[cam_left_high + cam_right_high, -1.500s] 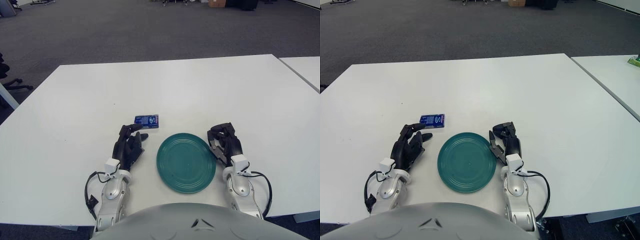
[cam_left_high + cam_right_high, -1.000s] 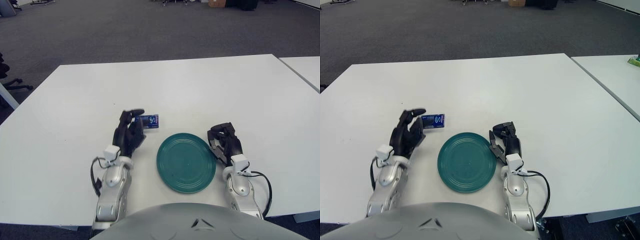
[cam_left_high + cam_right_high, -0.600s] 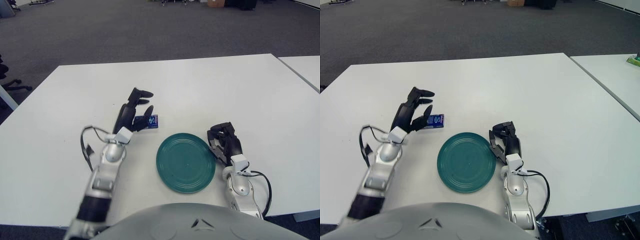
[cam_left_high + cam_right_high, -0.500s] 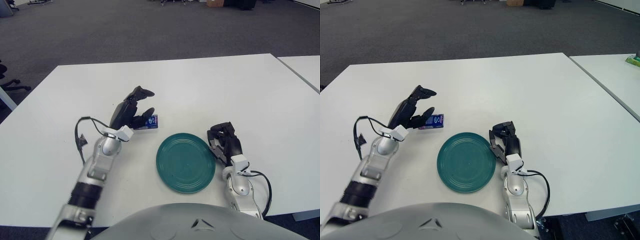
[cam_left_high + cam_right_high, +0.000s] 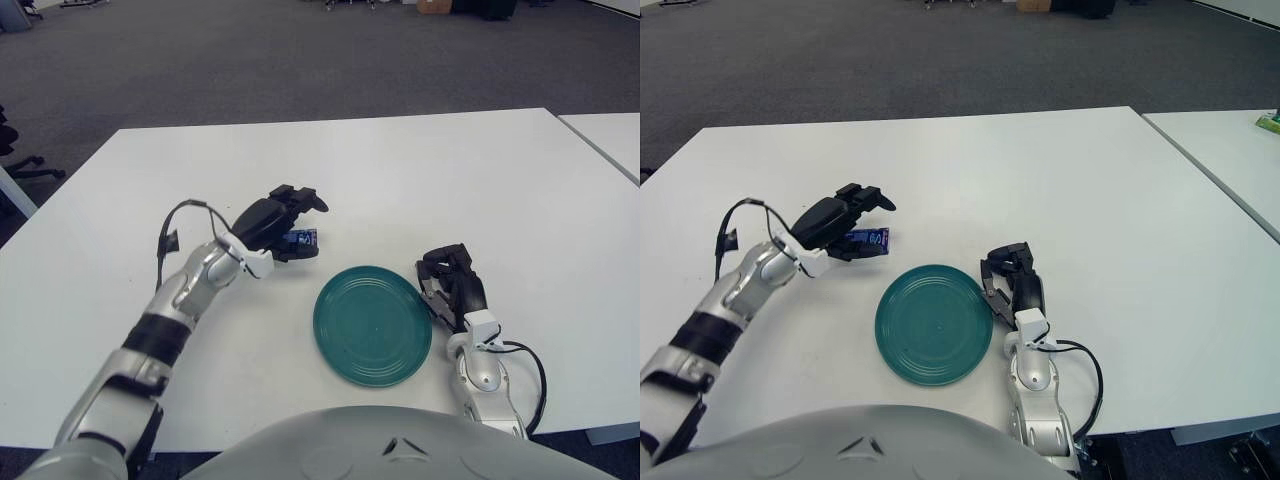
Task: Put the gum into the plate.
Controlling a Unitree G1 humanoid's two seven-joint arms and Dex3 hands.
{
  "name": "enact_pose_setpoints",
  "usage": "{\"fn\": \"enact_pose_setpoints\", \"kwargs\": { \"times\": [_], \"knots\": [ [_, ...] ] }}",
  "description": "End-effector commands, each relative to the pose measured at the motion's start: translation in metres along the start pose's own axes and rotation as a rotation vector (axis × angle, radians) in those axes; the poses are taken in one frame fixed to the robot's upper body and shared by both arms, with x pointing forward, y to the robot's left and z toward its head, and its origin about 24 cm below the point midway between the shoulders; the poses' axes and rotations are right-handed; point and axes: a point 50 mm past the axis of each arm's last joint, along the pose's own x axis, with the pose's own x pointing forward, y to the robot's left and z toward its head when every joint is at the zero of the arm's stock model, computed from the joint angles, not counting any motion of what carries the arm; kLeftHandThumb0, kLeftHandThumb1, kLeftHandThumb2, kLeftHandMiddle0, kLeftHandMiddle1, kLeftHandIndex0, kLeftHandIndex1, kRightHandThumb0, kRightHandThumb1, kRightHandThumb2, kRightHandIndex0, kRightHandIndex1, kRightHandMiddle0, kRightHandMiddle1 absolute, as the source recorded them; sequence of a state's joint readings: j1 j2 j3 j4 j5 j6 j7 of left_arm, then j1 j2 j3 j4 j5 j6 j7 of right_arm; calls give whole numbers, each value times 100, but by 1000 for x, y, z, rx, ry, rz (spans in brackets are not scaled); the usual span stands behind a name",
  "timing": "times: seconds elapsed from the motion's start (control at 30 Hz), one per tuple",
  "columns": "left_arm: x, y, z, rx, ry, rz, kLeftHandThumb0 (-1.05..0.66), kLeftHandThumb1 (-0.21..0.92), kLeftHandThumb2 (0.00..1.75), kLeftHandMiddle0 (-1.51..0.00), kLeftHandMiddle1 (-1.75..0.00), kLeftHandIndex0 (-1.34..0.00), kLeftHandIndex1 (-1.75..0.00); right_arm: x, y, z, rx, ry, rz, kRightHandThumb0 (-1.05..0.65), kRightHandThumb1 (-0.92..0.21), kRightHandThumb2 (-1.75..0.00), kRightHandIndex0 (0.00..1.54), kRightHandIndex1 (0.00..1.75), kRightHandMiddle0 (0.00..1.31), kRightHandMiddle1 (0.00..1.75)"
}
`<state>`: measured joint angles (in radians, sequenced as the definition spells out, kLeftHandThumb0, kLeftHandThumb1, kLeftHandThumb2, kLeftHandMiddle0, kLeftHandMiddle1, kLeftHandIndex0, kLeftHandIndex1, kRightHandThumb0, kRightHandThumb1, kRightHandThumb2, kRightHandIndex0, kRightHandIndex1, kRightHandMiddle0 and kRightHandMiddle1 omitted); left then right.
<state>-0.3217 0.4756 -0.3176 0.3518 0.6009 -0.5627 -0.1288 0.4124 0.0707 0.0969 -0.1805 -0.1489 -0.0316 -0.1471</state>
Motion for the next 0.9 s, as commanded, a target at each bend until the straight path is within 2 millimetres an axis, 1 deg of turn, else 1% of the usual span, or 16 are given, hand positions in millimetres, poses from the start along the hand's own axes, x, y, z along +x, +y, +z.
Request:
{"fn": "enact_pose_setpoints", "kwargs": {
  "times": [0.0,0.17,0.4,0.43,0.67,0.87],
  "knots": [
    [3,2,-7,32,13,-71,-105,92,22,-10,-56,-6,-114,-9,-1,-23,-5,130,4,-34,-92,-53,34,87,18,175],
    [8,-4,-18,34,38,-157,-105,92,19,-11,-50,-10,-119,-10,-1,-22,-4,122,-5,-34,-92,-53,32,86,18,175],
    [10,-8,-23,30,46,-213,-105,92,21,-11,-47,-12,-122,-11,-2,-21,-9,124,-18,-34,-92,-52,29,84,19,175],
    [10,-11,-24,26,53,-228,-105,92,21,-11,-46,-12,-122,-11,-2,-22,-11,129,-17,-34,-92,-52,29,84,19,175],
    [11,-20,-29,21,70,-286,-105,92,21,-12,-37,-11,-116,-11,-4,-22,-12,138,-13,-34,-92,-53,27,78,18,175],
    [12,-24,-34,27,102,-317,-105,92,22,-13,-31,-11,-114,-12,-5,-22,-14,143,-9,-34,-92,-53,28,73,18,175]
  ]
}}
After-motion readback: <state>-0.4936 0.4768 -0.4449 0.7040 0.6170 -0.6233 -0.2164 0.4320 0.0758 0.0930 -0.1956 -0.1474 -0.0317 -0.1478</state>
